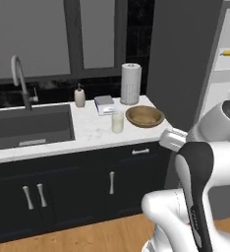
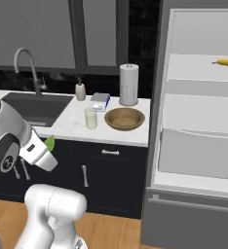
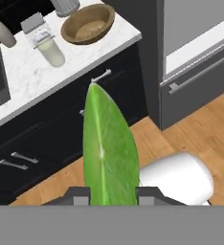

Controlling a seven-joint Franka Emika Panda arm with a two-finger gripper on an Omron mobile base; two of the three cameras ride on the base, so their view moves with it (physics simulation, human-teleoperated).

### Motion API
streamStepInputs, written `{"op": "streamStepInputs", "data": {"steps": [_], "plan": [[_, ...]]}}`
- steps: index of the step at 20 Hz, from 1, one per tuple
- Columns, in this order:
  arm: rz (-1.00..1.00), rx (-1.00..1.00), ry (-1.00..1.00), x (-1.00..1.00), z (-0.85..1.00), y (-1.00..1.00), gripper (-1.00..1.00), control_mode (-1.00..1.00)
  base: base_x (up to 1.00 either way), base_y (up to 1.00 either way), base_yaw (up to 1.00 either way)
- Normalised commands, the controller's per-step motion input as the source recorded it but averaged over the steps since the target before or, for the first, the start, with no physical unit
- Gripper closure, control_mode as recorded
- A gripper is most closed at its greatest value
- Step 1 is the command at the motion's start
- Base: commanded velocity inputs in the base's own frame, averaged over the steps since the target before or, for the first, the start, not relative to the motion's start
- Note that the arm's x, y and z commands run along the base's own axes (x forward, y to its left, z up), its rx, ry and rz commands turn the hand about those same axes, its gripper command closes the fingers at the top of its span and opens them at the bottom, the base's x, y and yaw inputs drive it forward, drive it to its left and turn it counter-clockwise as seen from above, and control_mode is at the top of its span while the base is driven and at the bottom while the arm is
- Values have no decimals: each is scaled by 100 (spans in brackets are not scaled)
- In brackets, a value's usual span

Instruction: Grab a lemon wedge from the fridge and one ice cube from the ice bowl, and put them in the glass of lemonade.

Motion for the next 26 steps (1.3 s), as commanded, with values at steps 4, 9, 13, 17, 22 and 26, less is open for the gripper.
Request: {"op": "streamStepInputs", "data": {"steps": [4, 9, 13, 17, 22, 26], "plan": [[0, 0, 0, 0, 0, 0, 100, 100, 52, -1, -6], [0, 0, 0, 0, 0, 0, 100, 100, 70, -4, -8], [0, 0, 0, 0, 0, 0, 100, 100, 90, 0, -9], [0, 0, 0, 0, 0, 0, 100, 100, 88, 0, -10], [0, 0, 0, 0, 0, 0, 100, 100, 74, 0, -9], [0, 0, 0, 0, 0, 0, 100, 100, 42, 0, -5]]}}
